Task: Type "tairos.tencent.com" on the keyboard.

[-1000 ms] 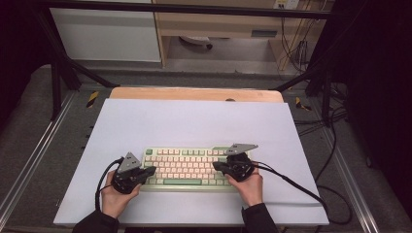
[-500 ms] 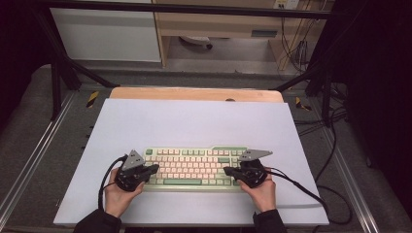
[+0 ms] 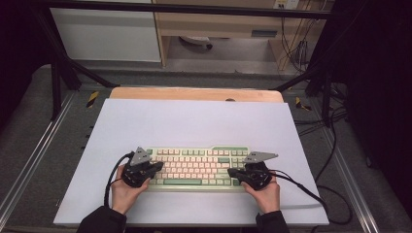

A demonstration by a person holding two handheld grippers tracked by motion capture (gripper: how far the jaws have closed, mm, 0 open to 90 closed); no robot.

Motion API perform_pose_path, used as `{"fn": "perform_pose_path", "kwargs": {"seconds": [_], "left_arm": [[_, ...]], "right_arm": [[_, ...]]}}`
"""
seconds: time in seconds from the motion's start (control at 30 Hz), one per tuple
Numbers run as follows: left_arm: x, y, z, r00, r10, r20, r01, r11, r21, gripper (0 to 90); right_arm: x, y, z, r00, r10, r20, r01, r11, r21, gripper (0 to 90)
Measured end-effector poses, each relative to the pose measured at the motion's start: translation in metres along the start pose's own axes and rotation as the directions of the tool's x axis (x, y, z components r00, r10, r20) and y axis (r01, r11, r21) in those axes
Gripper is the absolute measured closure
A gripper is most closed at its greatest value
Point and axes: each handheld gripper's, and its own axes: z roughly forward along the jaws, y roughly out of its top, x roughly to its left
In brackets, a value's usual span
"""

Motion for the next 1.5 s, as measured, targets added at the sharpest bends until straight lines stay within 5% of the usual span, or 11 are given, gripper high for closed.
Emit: {"fn": "perform_pose_path", "kwargs": {"seconds": [0.87, 1.5], "left_arm": [[-0.001, -0.008, 0.007, 0.9997, 0.024, 0.001, -0.024, 0.9997, 0.009, 89.8], [0.0, -0.009, -0.008, 0.9997, 0.021, 0.011, -0.021, 0.9997, -0.008, 89.8]], "right_arm": [[-0.001, -0.003, 0.002, 1.0, 0.007, -0.002, -0.007, 1.0, 0.003, 90.0], [0.001, -0.002, 0.003, 0.9999, 0.006, -0.011, -0.006, 1.0, 0.0, 90.0]]}}
